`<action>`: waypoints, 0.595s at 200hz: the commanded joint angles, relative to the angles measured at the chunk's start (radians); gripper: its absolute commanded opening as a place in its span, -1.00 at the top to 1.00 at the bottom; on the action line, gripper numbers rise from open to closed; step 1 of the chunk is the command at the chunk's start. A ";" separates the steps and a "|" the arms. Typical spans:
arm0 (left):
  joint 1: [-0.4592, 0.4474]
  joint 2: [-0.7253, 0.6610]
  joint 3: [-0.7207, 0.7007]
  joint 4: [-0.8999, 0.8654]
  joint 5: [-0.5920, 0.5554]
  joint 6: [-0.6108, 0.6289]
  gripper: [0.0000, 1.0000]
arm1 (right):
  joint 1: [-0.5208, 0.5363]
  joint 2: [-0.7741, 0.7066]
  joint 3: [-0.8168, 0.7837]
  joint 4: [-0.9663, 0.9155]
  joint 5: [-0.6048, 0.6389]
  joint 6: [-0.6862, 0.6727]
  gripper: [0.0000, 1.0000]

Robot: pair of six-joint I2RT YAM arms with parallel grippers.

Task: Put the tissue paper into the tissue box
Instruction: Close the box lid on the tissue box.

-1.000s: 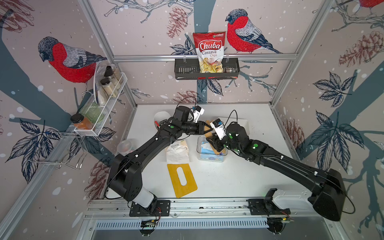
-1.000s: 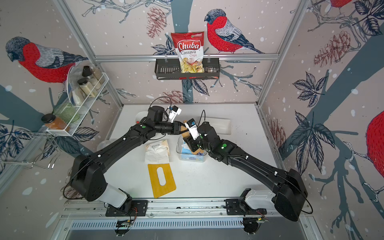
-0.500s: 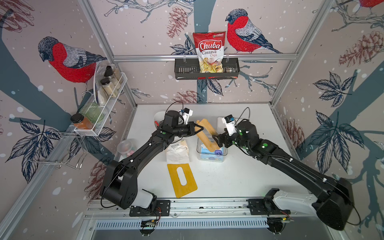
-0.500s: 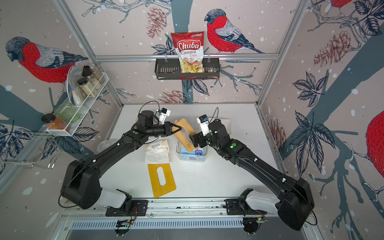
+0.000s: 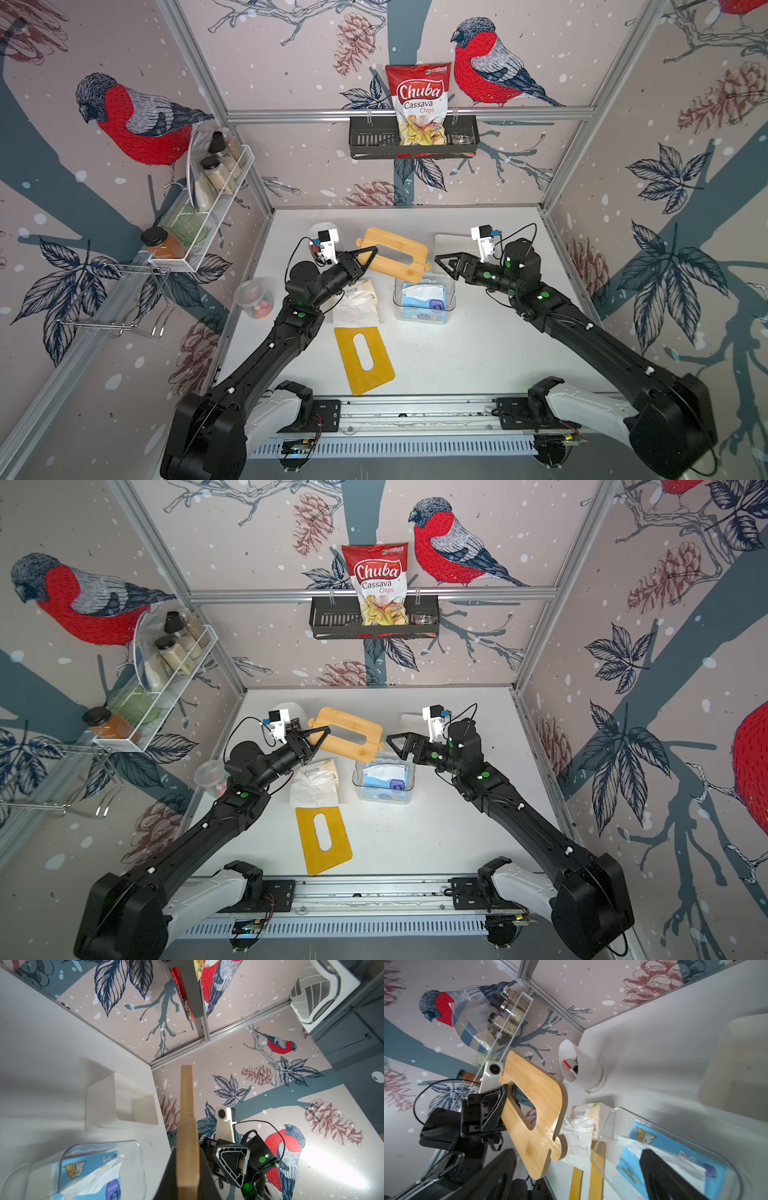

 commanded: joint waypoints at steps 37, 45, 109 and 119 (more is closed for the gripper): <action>0.001 -0.006 -0.045 0.243 -0.048 -0.136 1.00 | 0.079 0.108 0.029 0.348 -0.164 0.237 -0.59; 0.001 -0.003 -0.045 0.240 -0.044 -0.136 1.00 | 0.084 0.141 0.029 0.394 -0.176 0.264 -0.51; -0.006 0.016 -0.064 0.283 -0.033 -0.156 1.00 | 0.092 0.235 0.035 0.630 -0.196 0.405 0.05; -0.008 0.018 -0.070 0.288 -0.032 -0.157 1.00 | 0.094 0.246 0.038 0.651 -0.198 0.418 0.16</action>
